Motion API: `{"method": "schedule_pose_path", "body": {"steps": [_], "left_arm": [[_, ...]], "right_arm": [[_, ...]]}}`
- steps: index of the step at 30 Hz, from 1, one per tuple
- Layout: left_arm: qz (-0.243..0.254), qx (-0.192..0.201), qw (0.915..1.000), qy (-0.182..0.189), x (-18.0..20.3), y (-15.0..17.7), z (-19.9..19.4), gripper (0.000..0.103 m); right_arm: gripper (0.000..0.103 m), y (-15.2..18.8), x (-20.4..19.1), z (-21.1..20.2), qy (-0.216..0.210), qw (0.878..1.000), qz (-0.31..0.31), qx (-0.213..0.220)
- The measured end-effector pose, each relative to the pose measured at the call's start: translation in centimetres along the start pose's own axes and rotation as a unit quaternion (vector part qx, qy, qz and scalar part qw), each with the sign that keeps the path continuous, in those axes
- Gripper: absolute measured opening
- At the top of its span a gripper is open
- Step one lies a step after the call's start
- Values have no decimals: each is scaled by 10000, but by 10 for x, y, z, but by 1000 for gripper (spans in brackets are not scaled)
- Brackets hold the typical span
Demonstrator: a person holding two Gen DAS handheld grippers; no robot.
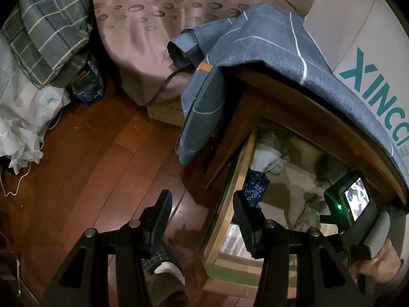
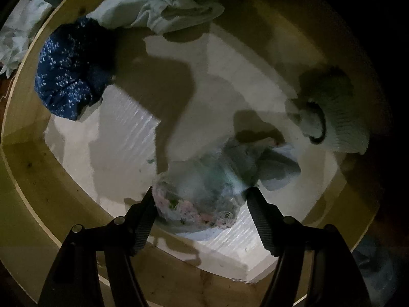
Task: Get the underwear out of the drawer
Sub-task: 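Grasp and lift the white mesh bag with pink trim using the right tool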
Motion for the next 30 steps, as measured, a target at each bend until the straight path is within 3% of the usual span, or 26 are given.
{"method": "schedule_pose_path", "body": {"steps": [3,9,13,23,27,30], "left_arm": [[33,-54,10000,-3,1,1,3,51],[78,-105,9999,-35,4,2,8,51],[105,-132,9998,-60,5,2,10,51],[221,-199,9995,-117,11,5,13,51],[277,-256,9993,-73,14,6,16,51],[369,-401,9985,66,18,8,20,51]], "right_arm": [[60,1,3,6,-64,10000,-49,-59],[38,9,16,9,-392,9991,30,-138],[33,14,21,9,-437,9988,101,-198],[29,41,32,4,-583,9974,332,-251],[29,58,46,-8,-882,9926,840,25],[29,74,60,-19,-1265,9815,1384,398]]}}
Point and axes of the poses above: each gripper's, at about its wrist camera, not at the fingertips, and z roughly the way its jaws point, x to its right, y to its underside, the point moved 2 cm from there along z, roughly the way its jaws point, and after that the axes turned 3 degrees about -x, right-handed, at the moved point
